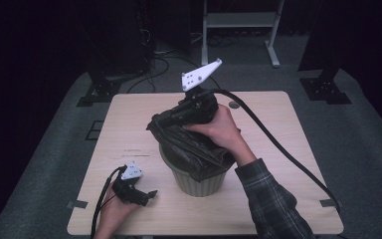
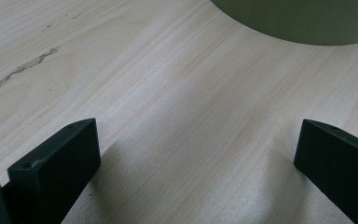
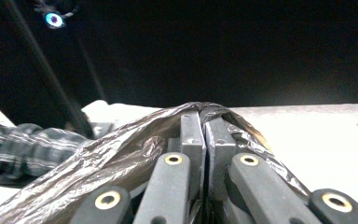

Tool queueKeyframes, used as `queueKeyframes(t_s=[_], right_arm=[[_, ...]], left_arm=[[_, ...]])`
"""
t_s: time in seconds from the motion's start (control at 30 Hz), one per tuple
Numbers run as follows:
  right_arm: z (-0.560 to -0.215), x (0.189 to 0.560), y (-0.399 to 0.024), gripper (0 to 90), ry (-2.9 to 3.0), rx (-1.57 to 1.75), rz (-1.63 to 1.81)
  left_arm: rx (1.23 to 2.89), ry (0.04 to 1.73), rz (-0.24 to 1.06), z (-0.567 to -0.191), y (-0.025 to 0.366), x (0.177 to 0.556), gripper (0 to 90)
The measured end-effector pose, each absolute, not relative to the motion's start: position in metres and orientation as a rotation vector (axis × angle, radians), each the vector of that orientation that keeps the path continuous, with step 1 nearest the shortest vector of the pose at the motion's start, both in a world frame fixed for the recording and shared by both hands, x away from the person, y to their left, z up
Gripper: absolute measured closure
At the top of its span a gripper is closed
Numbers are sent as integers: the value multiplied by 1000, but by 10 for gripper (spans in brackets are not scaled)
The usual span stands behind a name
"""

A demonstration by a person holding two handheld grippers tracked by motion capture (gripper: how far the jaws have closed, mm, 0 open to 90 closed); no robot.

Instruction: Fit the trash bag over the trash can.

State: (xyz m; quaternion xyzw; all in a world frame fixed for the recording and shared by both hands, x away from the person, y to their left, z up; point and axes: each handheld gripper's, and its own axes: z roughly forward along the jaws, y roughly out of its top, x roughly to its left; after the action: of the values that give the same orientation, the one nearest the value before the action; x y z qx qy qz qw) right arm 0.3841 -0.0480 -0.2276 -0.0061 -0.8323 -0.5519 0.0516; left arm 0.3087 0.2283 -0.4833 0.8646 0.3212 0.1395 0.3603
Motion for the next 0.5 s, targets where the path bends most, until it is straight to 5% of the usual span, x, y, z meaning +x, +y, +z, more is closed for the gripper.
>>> queueKeyframes(t_s=[0.5], right_arm=[[-270, 388, -86, 863, -2698, -218, -1511]], left_arm=[[2229, 828, 362, -483, 228, 309, 0]])
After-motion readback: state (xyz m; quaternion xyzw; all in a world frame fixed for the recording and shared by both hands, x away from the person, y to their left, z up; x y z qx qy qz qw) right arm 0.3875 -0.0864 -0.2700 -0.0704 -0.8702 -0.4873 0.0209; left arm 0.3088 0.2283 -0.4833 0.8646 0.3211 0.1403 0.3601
